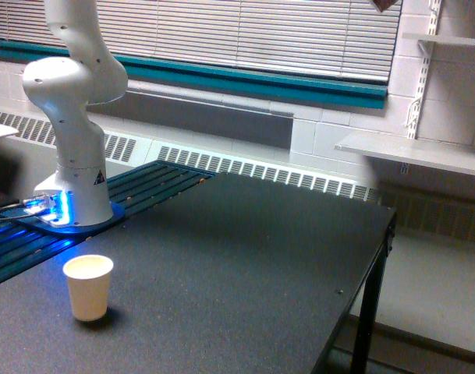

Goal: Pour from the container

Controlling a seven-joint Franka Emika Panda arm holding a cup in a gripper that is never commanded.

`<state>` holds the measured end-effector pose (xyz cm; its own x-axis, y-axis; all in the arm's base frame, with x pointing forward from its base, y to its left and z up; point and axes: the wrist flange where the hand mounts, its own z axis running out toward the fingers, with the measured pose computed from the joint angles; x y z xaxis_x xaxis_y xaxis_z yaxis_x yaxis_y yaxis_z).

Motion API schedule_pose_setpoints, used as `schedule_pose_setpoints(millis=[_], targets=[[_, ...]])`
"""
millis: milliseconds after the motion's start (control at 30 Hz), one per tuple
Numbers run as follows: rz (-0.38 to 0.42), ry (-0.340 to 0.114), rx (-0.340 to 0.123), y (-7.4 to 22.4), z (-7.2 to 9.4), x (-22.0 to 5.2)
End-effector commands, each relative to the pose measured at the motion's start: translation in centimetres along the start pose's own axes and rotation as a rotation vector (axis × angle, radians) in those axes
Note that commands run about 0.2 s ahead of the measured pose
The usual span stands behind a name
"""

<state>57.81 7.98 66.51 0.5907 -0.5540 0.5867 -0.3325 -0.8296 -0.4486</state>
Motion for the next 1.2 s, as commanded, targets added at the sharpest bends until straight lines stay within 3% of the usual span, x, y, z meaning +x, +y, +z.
schedule_pose_setpoints(millis=[33,533,800,1200], targets=[[0.002,0.007,-0.003,0.0,-0.4,0.4],[0.007,0.017,-0.005,3.2,-0.9,0.7],[0.009,0.038,-0.047,8.8,-1.2,1.3],[0.067,0.073,-0.168,19.7,-2.4,1.4]])
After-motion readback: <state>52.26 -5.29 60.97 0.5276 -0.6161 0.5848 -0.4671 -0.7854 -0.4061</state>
